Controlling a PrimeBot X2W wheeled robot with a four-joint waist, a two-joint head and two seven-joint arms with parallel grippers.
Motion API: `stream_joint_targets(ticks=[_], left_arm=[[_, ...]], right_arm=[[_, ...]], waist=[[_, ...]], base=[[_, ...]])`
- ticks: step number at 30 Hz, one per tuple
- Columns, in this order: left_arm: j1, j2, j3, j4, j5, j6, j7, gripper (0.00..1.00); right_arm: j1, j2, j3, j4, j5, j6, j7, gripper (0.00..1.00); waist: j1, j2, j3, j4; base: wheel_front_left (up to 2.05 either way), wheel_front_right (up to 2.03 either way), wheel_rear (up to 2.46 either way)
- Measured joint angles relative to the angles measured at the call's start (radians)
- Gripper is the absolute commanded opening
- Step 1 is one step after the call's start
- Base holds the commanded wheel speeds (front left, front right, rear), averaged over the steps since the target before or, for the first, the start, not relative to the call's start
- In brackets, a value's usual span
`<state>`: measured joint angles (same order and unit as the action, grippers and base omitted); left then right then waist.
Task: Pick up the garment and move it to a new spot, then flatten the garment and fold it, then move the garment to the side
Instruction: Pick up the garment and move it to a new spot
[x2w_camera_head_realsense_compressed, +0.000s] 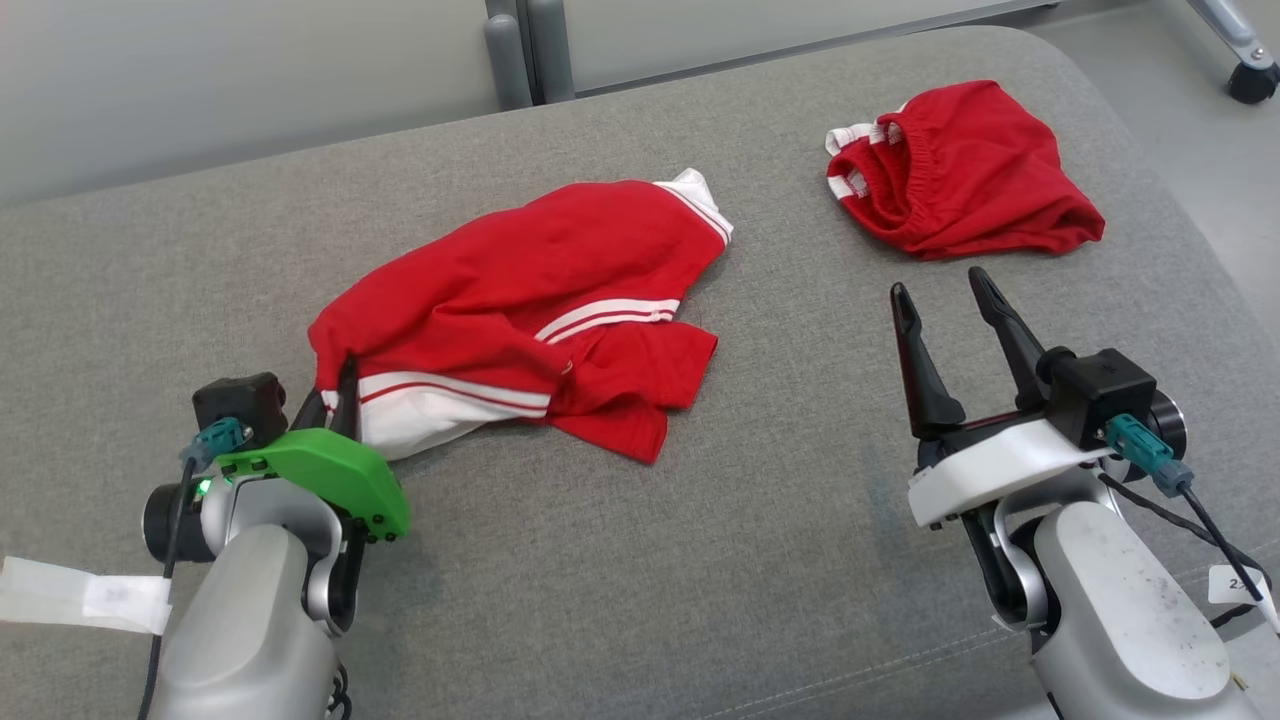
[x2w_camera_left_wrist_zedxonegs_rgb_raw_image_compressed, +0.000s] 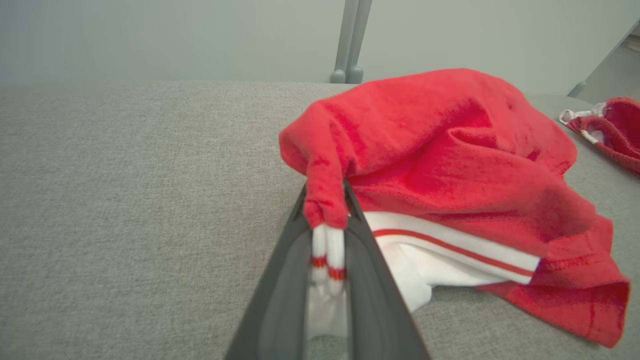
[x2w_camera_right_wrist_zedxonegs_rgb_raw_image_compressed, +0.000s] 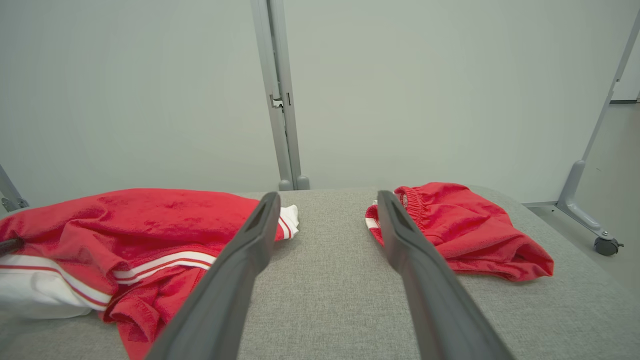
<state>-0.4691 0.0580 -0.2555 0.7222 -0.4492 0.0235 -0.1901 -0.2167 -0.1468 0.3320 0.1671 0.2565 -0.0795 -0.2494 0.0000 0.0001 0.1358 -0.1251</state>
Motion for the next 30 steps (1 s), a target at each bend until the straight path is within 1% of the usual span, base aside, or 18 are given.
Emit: stream_joint_targets(ticks=[2,4,5,6,8,9,10,11,17,22,25,26,30], left_arm=[[0.002,0.007,0.009,0.015,-0.009,0.005,0.0,0.16],[0.006,0.017,0.023,0.025,-0.014,0.012,-0.005,0.16],[0.007,0.024,0.029,0.031,-0.014,0.013,-0.006,0.2],[0.008,0.029,0.032,0.04,-0.014,0.014,-0.007,0.32],[0.011,0.033,0.036,0.05,-0.016,0.014,-0.009,0.42],[0.011,0.034,0.038,0.052,-0.02,0.016,-0.009,0.5],[0.011,0.034,0.042,0.054,-0.023,0.021,-0.013,0.65],[0.011,0.034,0.048,0.056,-0.023,0.022,-0.015,1.0],[0.011,0.059,0.067,0.072,-0.023,0.03,-0.031,1.0],[0.011,0.059,0.053,0.052,-0.009,0.031,-0.041,1.0],[0.01,0.058,0.013,0.025,0.036,0.028,-0.05,1.0],[0.01,0.057,-0.006,0.015,0.051,0.021,-0.053,1.0],[0.015,0.035,-0.064,-0.012,0.093,0.002,-0.058,1.0]], right_arm=[[0.0,0.001,0.0,0.001,0.0,0.0,-0.001,1.0],[0.0,0.001,0.0,0.002,0.0,0.0,-0.001,1.0],[0.0,0.001,0.0,0.002,0.0,0.0,-0.001,1.0],[0.0,0.002,0.0,0.002,0.0,0.0,-0.001,1.0],[0.0,0.002,0.0,0.003,0.0,0.001,-0.001,1.0],[0.0,0.002,0.0,0.003,0.0,0.002,-0.001,1.0],[0.0,0.002,0.0,0.004,0.0,0.003,-0.001,1.0],[0.0,0.002,0.0,0.004,0.0,0.003,-0.001,1.0],[0.0,0.002,-0.001,0.006,0.0,0.003,-0.001,1.0],[0.0,0.001,-0.003,0.007,0.0,0.003,-0.001,1.0],[0.0,0.001,-0.004,0.009,0.0,0.003,-0.001,1.0],[0.0,0.002,-0.006,0.01,0.0,0.003,-0.001,1.0],[0.0,0.001,-0.01,0.013,0.0,0.003,-0.001,1.0]], waist=[[0.0,0.0,-0.001,0.0],[0.0,0.0,-0.003,0.001],[0.0,0.0,-0.003,0.001],[0.0,0.0,-0.004,0.001],[0.0,-0.0001,-0.005,0.001],[0.0,0.0,-0.005,0.001],[0.0,0.0,-0.006,0.001],[0.0,0.0,-0.006,0.001],[0.0,0.0,-0.009,0.003],[0.0,0.0,-0.011,0.007],[0.0,0.0,-0.014,0.009],[0.0,0.0,-0.015,0.01],[0.0001,0.0,-0.027,0.015]], base=[[0.0,0.0,0.0],[0.0,0.0,0.0],[0.0,0.0,0.0],[0.0,0.0,0.0],[0.0,0.0,0.0],[0.0,0.0,0.0],[0.0,0.0,0.0],[0.0,0.0,0.0],[0.0,0.0,0.0],[0.0,0.0,0.0],[0.0,0.0,0.0],[0.0,0.0,0.0],[0.0,0.0,0.0]])
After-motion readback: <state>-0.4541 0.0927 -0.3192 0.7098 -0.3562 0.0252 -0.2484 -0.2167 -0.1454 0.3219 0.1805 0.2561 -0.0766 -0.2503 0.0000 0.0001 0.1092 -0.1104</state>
